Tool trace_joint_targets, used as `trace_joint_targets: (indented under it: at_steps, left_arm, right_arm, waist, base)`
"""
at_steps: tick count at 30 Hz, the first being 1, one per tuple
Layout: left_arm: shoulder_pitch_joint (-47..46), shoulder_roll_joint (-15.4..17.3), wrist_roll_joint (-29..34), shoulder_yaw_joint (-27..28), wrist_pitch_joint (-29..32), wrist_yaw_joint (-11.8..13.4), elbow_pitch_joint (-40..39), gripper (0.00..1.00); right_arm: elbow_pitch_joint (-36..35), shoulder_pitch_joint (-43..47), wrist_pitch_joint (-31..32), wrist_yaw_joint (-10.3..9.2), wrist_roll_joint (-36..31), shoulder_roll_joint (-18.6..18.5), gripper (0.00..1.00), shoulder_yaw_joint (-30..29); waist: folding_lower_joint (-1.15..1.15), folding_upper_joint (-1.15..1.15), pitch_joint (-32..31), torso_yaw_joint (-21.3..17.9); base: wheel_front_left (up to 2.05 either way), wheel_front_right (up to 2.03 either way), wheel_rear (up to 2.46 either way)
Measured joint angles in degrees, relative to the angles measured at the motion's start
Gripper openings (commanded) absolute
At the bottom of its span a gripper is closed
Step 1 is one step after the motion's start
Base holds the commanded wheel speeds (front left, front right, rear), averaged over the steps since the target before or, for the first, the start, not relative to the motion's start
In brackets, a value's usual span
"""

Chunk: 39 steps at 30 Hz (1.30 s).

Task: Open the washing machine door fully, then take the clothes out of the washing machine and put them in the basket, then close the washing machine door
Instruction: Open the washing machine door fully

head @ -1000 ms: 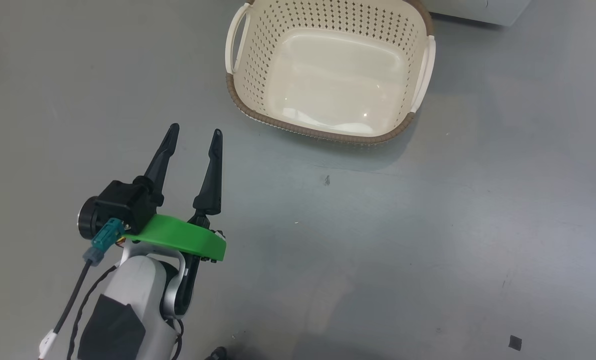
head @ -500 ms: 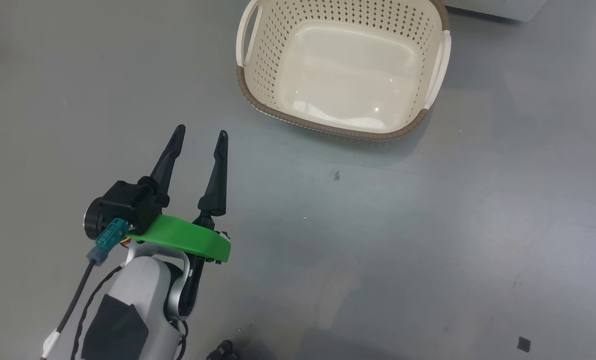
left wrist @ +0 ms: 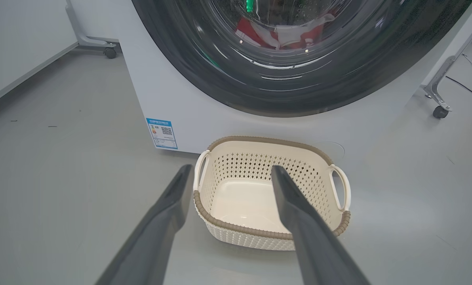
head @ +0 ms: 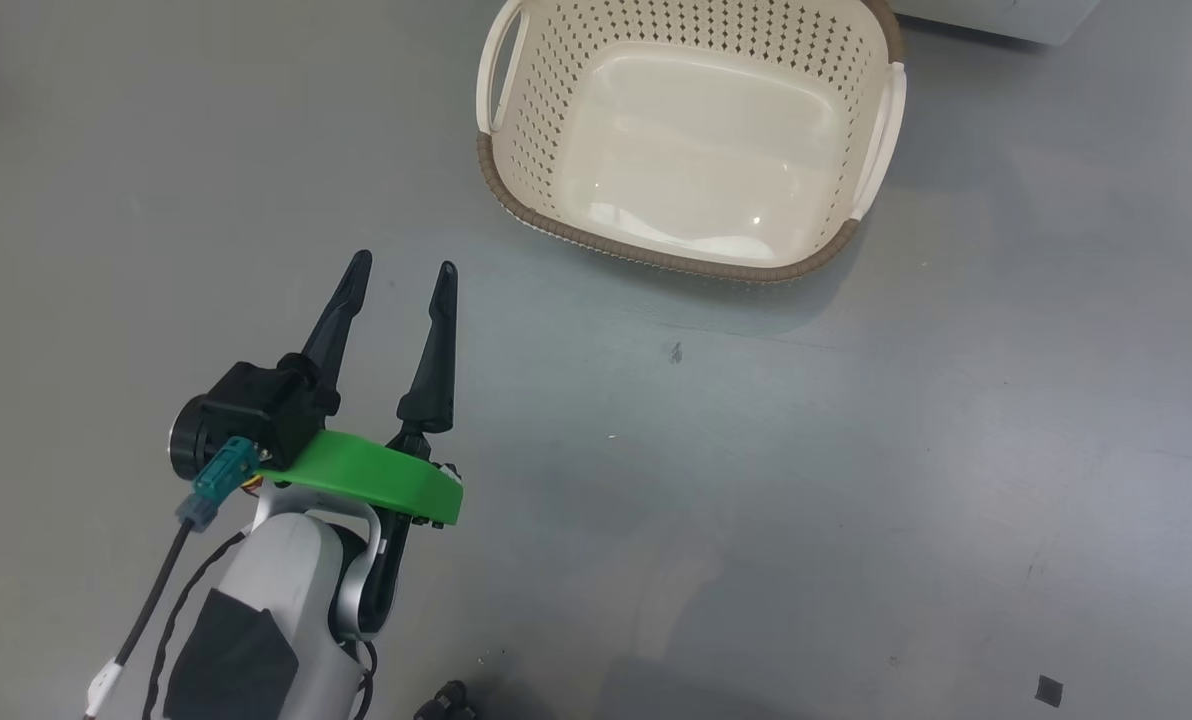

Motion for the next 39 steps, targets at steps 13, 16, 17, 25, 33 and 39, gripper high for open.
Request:
trace_joint_targets:
  at_steps: [13, 16, 17, 25, 33, 39]
  left_arm:
    - [0.0, 0.0, 0.01, -0.08, 0.0, 0.05, 0.01, 1.0]
    - [0.0, 0.0, 0.01, -0.07, 0.0, 0.08, 0.01, 1.0]
    - [0.0, 0.0, 0.01, -0.05, 0.0, 0.23, 0.01, 1.0]
    - [-0.05, 0.0, 0.01, -0.01, 0.0, 0.45, 0.26, 1.0]
    - [-0.05, 0.0, 0.12, 0.36, 0.0, 0.47, 0.49, 1.0]
    - [-0.04, 0.0, 0.59, 0.77, 0.0, 0.54, 0.7, 1.0]
  right_arm:
    - [2.12, -0.4, 1.53, -0.07, 0.62, -0.26, 0.0, -0.41]
    - [2.75, -0.68, 2.2, -0.08, 0.64, -0.42, 0.0, -0.45]
    - [2.97, -0.81, 2.36, -0.11, 0.64, -0.44, 0.0, -0.44]
    - [4.69, -0.75, 3.24, -0.14, 1.09, -0.64, 0.0, -0.47]
    - [6.21, 0.54, 4.67, -0.13, 2.22, -0.34, 0.0, -0.57]
    - [7.08, 2.04, 6.01, 0.0, 2.87, 0.26, 0.0, -0.56]
  waist:
    - [0.0, 0.0, -0.31, -0.23]
    - [0.0, 0.0, -0.39, -0.25]
    - [0.0, 0.0, -0.43, -0.26]
    - [0.0, 0.0, -1.29, -0.31]
    - [0.0, 0.0, -3.13, -0.69]
    - [0.0, 0.0, -4.49, -1.22]
  base:
    - [0.0, 0.0, 0.0]
    - [0.0, 0.0, 0.0]
    - [0.0, 0.0, 0.0]
    - [0.0, 0.0, 0.0]
    - [0.0, 0.0, 0.0]
    - [0.0, 0.0, 0.0]
